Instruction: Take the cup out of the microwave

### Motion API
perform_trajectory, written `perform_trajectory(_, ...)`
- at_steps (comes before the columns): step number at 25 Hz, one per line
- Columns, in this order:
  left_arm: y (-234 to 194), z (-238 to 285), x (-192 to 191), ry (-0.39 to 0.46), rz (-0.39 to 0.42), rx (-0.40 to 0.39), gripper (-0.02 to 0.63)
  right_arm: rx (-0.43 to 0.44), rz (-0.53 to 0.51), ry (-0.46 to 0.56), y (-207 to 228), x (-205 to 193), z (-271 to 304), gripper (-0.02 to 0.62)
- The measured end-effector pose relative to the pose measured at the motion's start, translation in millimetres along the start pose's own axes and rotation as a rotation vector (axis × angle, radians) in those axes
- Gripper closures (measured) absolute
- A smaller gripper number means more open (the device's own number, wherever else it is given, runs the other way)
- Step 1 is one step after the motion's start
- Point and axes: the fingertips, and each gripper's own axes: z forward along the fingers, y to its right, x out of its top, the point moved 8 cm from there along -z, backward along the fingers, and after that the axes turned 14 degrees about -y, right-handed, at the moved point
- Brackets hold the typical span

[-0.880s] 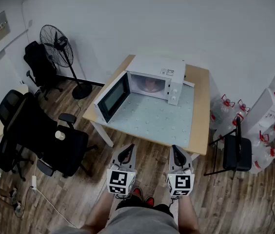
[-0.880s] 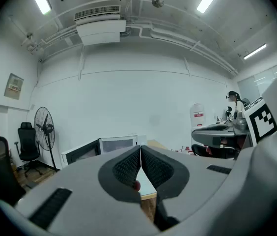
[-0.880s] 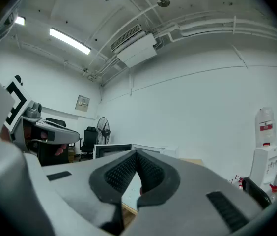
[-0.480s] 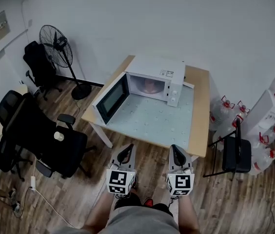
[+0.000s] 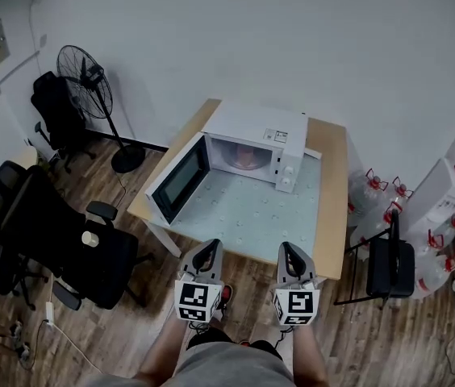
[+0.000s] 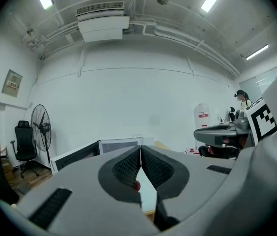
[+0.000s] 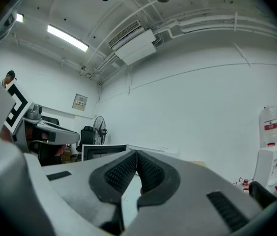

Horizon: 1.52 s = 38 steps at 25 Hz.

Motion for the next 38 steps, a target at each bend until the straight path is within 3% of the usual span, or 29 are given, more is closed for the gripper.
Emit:
perform_trajectory(18, -106.7, 165.9, 48.9, -0.046, 0.015, -0.115, 0.581, -0.095, 0.058, -0.074, 21.9, 31.6, 168.9, 0.576)
perform_trajectory(38, -155.6, 321.6, 48.4, -0.135, 0.07, -0.271, 0.581, -0.206, 0.136, -0.17, 42.4, 11.3, 298.2, 0.575)
